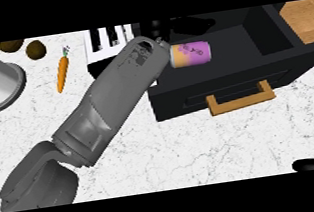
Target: Pick up the can, place it into the drawer and close the drawer
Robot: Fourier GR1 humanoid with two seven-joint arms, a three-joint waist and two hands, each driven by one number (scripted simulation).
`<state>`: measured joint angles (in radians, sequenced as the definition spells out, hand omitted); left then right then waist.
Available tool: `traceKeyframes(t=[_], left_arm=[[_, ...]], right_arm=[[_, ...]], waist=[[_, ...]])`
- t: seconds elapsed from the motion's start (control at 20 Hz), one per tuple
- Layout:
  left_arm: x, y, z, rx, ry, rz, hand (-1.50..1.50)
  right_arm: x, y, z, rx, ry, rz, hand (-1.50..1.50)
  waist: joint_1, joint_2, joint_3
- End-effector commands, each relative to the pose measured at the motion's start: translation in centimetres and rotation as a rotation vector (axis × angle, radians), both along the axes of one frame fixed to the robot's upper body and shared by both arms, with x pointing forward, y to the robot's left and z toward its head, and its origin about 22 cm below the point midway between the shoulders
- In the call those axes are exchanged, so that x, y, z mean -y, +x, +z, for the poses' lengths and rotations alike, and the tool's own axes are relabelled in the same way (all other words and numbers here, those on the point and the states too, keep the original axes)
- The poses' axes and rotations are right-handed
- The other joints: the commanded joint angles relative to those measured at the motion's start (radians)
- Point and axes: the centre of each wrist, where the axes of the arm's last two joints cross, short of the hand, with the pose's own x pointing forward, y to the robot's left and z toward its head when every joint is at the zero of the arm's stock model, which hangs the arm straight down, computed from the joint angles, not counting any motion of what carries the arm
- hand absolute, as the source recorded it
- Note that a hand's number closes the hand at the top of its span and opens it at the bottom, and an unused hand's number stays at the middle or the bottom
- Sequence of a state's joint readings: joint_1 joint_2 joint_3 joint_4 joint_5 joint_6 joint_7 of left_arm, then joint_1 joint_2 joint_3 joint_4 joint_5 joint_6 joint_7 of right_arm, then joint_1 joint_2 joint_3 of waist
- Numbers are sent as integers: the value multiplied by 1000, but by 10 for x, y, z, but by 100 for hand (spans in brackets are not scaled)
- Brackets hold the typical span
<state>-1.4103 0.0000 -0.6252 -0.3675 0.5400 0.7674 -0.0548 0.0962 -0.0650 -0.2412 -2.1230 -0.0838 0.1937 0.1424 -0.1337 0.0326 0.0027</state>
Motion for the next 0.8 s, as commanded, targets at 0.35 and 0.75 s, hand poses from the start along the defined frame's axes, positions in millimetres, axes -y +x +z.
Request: traceKeyframes(t=[0.35, 0.75], left_arm=[[8, -1, 18, -7, -103, 0, -150], [13, -11, 10, 6, -169, 3, -150]], right_arm=[[1, -6, 31, 132, -300, -52, -150], [-22, -3, 38, 183, -513, -17, -150]], waist=[[19, -4, -1], [34, -11, -1]])
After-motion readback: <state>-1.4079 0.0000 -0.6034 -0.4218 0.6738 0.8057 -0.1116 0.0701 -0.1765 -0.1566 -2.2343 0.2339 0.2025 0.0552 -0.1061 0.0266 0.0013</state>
